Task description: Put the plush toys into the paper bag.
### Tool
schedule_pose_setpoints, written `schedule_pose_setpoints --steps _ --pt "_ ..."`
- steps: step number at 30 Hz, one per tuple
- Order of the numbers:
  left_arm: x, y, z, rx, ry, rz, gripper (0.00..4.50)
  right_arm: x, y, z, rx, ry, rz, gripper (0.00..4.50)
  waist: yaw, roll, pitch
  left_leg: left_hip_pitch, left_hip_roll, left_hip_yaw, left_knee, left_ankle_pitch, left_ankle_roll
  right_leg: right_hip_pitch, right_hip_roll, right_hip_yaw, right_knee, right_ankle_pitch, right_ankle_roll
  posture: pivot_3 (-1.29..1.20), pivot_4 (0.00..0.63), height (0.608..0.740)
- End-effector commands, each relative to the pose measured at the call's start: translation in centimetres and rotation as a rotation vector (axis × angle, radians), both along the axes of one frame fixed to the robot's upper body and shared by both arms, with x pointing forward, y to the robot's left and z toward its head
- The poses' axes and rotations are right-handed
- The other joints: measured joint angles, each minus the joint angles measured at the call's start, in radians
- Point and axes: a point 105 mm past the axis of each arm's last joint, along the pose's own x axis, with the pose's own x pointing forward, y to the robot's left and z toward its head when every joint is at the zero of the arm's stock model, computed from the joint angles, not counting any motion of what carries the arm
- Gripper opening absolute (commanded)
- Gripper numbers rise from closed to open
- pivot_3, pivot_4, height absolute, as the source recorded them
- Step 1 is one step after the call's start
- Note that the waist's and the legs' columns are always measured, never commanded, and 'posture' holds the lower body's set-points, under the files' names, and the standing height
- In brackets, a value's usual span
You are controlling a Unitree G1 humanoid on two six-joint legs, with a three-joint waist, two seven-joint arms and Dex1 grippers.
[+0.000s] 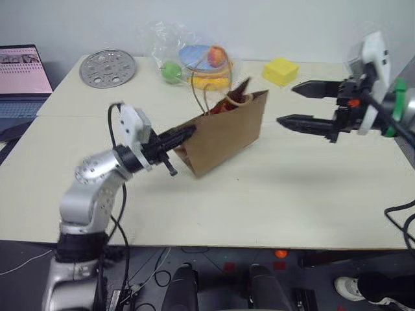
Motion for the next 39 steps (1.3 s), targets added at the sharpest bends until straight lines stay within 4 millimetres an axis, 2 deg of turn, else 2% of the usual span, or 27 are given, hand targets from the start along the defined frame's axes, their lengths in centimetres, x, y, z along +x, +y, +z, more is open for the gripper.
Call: schedule_pose_setpoints --steps 1,4,9,15,18,21,23,27,29,31,34,36,39 --pt "-0.2 -0.7 0.1 0.045 0.016 -0.244 0.02 -1.7 -0.8 1.1 -0.033 -0.008 0.033 4.5 -0.003 0.0 0.0 0.0 0.0 0.0 -0.001 0.0 0.0 0.0 0.0 0.0 -0.001 0.0 0.0 0.0 0.15 0.74" --pt "0.5 -1.3 -1.8 0.149 0.031 -0.352 0.02 -2.5 -0.6 0.5 -0.039 0.034 0.045 4.5 -0.007 0.0 0.0 0.0 0.0 0.001 -0.002 0.0 0.0 0.0 0.0 0.0 -0.002 0.0 0.0 0.0 0.15 0.74" --pt "1.3 -2.1 -3.4 0.193 0.008 -0.409 0.02 -3.6 -0.4 -0.1 -0.051 0.063 0.046 4.5 -0.017 0.001 0.0 -0.001 0.0 0.0 -0.002 0.0 0.0 -0.001 0.0 0.0 0.0 0.0 0.0 0.0 0.15 0.74" --pt "1.9 -1.7 -4.1 0.212 0.0 -0.393 0.02 -3.8 -0.2 -0.6 -0.051 0.067 0.038 4.5 -0.022 0.001 0.0 -0.001 0.0 0.0 -0.002 0.0 0.0 -0.001 0.0 0.0 0.001 0.0 0.0 0.0 0.15 0.74" --pt "2.1 -1.1 -3.9 0.223 0.026 -0.375 0.67 -3.6 0.0 -0.9 -0.032 0.065 0.036 4.5 -0.022 0.001 0.0 -0.001 0.0 0.0 -0.001 0.0 0.0 -0.001 0.0 0.0 0.001 0.0 0.0 0.0 0.15 0.74" --pt "1.9 -0.4 -2.4 0.218 0.011 -0.354 1.62 -3.2 -0.3 -1.2 -0.032 0.064 0.027 4.5 -0.023 0.001 0.0 -0.001 0.0 0.0 -0.001 0.0 0.0 -0.001 0.0 0.0 0.001 0.0 0.0 0.0 0.15 0.74" --pt "1.5 0.3 -1.4 0.222 0.014 -0.329 2.11 -2.9 -0.8 -1.5 -0.027 0.065 0.016 4.5 -0.024 0.001 0.0 -0.001 0.0 0.0 -0.001 0.0 0.0 -0.001 0.0 0.0 0.002 0.0 0.001 0.0 0.15 0.74" --pt "0.3 3.7 0.6 0.215 0.064 -0.195 3.32 -1.8 -2.5 -1.8 -0.014 0.041 -0.067 4.5 -0.033 0.001 0.0 -0.001 0.001 -0.001 -0.001 0.0 0.0 -0.001 0.0 0.0 0.002 0.0 0.001 0.0 0.15 0.74" --pt "0.0 6.3 1.8 0.166 0.105 -0.049 3.98 -1.5 -4.4 -2.0 -0.005 0.037 -0.142 4.5 -0.033 0.001 0.0 0.0 0.001 0.0 -0.002 0.0 0.0 -0.002 0.0 0.0 0.003 0.0 0.001 0.0 0.15 0.74" --pt "-0.3 7.7 2.4 0.141 0.128 0.034 4.48 -1.5 -5.4 -2.4 -0.009 0.038 -0.18 4.5 -0.032 0.001 0.0 0.0 0.001 -0.001 -0.002 0.0 0.0 -0.002 0.0 0.0 0.004 -0.001 0.001 0.0 0.15 0.74" --pt "0.1 9.4 2.7 0.112 0.155 0.187 4.48 -1.3 -6.6 -2.9 -0.014 0.027 -0.226 4.5 -0.027 0.001 0.0 0.0 0.001 -0.001 -0.002 0.0 0.0 -0.001 0.0 0.0 0.003 -0.003 0.005 0.0 0.15 0.74" --pt "0.2 11.5 1.3 0.231 0.171 0.352 4.48 -1.1 -7.8 -4.0 -0.03 0.04 -0.282 4.5 -0.025 0.001 0.0 0.0 0.001 -0.001 0.0 0.0 0.0 -0.001 0.0 0.0 0.003 -0.003 0.005 0.0 0.15 0.74" --pt "-0.4 11.8 0.8 0.342 0.135 0.399 4.48 -0.8 -9.9 -5.6 -0.025 0.081 -0.329 4.5 -0.025 0.001 0.0 0.0 0.001 0.001 0.0 0.0 0.0 0.0 0.0 0.001 0.003 -0.003 0.004 0.0 0.15 0.74"
